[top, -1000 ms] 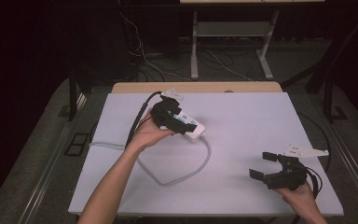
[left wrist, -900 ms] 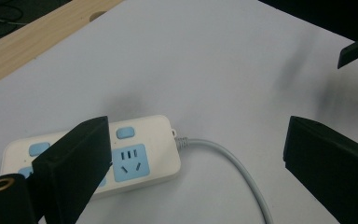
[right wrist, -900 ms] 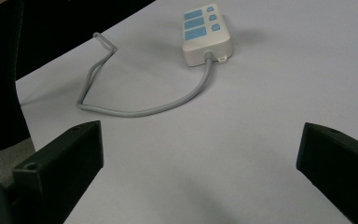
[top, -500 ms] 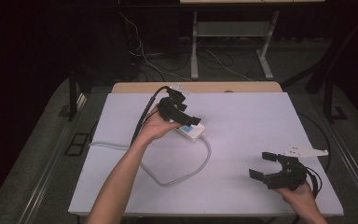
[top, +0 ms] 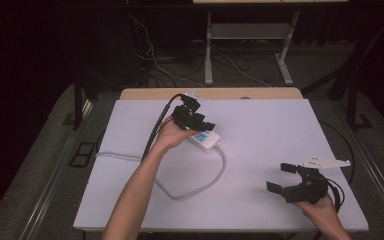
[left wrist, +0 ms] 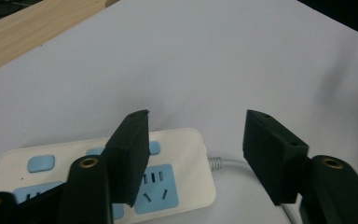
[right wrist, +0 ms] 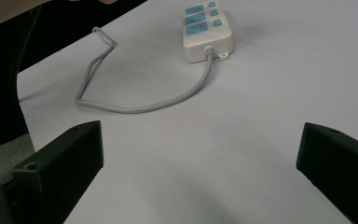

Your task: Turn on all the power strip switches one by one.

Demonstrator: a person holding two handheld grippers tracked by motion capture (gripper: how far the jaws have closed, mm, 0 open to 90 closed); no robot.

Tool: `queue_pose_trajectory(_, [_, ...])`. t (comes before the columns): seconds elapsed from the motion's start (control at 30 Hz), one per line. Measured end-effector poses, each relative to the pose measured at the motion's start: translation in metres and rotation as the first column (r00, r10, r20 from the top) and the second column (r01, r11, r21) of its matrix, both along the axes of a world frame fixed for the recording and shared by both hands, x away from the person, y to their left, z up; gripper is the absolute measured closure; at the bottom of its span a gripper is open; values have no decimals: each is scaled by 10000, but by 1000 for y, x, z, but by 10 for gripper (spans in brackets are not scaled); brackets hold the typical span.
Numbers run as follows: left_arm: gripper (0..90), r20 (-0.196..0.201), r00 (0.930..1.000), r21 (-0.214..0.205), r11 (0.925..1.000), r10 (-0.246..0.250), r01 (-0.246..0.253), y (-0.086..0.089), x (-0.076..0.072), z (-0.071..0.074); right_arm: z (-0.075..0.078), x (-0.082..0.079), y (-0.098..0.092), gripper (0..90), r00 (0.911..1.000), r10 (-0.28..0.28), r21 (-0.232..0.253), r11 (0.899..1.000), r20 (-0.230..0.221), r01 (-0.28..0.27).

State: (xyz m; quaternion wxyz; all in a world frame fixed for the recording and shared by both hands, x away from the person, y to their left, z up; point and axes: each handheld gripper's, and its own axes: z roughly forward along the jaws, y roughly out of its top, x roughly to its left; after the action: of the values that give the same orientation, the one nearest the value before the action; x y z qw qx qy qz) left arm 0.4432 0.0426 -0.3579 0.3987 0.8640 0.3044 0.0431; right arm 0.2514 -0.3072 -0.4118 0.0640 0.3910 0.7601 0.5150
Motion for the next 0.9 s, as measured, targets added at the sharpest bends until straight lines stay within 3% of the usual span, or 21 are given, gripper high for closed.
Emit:
queue_pose_trajectory(0.23, [571,-206,9996,-149,9997,211,-215,-2,8,-11,0,0,0,5,10000,-10,-36,10000,-9,10])
queue_pose_trajectory(0.4, [697,-540,9959,-478,9960,728,-754,-4,16,-21,-1,0,1,4,10000,-7,-108,9999,-65,7])
queue_pose_trajectory(0.67, [879,-932,9917,-289,9953,890,-920,-6,25,-36,-1,0,1,4,10000,34,-106,9999,-78,-35])
queue_pose_trajectory(0.9, [893,-1151,9886,-247,9946,972,-1007,-6,29,-47,-2,0,2,5,10000,85,-134,9999,-46,-86])
